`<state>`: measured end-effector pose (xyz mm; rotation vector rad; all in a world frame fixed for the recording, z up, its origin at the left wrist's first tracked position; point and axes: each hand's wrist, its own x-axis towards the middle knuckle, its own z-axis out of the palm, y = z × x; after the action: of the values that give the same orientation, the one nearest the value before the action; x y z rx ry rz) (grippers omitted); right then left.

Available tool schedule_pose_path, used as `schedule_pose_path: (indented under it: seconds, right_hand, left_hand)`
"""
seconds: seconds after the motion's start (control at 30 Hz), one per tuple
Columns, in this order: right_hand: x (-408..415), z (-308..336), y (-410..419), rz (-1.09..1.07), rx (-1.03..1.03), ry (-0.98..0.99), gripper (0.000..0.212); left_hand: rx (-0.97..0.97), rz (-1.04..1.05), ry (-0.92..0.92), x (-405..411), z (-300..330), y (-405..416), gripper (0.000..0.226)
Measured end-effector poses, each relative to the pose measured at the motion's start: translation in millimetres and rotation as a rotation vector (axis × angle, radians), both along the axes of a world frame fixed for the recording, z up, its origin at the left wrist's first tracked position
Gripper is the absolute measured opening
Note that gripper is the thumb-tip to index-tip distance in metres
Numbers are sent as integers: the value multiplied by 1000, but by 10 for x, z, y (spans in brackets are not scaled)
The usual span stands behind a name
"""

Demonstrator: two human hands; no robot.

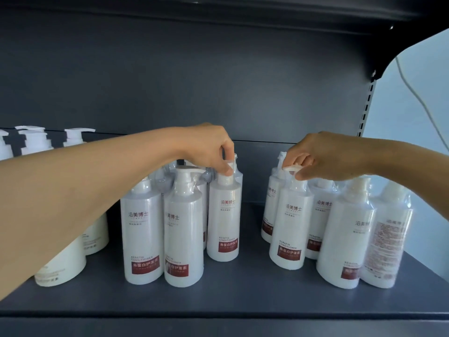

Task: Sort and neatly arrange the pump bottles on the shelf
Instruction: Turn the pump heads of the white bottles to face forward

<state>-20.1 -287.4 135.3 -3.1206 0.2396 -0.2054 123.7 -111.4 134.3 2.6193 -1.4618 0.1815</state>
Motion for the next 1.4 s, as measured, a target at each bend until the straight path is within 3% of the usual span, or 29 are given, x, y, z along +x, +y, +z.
schedule_pose_path:
  seconds: [0.13, 0.3, 0.6, 1.1, 1.23, 1.4]
  right_hand:
    - [-2, -44, 78, 22, 25, -84, 15]
    - [-15, -49, 311, 81, 95, -101, 13]
    - [160, -129, 814, 165, 117, -191, 17]
    - [225, -368, 1113, 81, 111, -423, 22]
    - [165, -461, 1106, 10, 274, -492, 29]
    - [-82, -897, 1099, -104, 625, -689, 63]
  left_hand:
    - [-121, 27, 18, -65, 37, 143, 37]
    - [-254, 34, -14, -99, 81, 399, 29]
    - [-306, 22, -63, -226, -117, 807, 35]
    - [-512, 17, -82, -296, -526, 1105, 66]
    - [-651, 43, -51, -352, -723, 1196, 84]
    - [-806, 105, 86, -415, -1185, 1341, 102]
